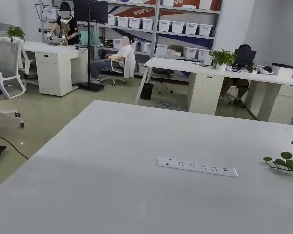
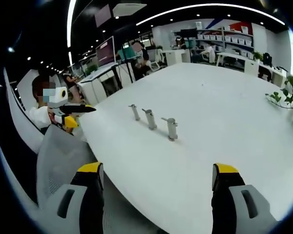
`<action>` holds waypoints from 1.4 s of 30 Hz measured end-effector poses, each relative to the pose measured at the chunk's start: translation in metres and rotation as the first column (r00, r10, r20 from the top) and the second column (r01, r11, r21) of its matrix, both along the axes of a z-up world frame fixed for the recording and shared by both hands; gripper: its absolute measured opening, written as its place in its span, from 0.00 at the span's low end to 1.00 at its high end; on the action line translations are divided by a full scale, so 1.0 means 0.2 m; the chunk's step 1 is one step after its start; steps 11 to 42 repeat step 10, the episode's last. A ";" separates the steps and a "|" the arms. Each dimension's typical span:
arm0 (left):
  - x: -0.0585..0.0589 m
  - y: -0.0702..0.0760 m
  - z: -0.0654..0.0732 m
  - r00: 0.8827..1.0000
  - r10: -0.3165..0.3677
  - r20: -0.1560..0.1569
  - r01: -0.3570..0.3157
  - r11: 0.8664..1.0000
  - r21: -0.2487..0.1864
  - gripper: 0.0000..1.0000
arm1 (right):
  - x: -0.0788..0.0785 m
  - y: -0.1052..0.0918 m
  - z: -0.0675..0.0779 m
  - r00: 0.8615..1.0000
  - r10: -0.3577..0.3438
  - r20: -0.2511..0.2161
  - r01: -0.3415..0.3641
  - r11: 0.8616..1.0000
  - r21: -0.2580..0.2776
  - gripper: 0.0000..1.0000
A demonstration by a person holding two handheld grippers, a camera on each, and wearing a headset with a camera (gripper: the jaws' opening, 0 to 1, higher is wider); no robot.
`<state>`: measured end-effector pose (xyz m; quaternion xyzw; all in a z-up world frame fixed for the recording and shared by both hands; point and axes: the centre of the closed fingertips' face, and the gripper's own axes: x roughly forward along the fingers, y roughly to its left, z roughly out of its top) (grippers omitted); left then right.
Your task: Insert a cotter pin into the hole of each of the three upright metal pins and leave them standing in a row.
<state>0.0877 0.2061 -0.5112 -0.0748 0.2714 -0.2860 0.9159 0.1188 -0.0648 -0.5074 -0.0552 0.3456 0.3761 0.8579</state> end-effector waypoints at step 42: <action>-0.06 0.12 -0.01 0.993 0.116 -0.013 -0.116 0.993 0.016 0.93 | 0.00 -0.03 0.00 1.000 -0.004 -0.009 0.004 0.999 -0.051 0.90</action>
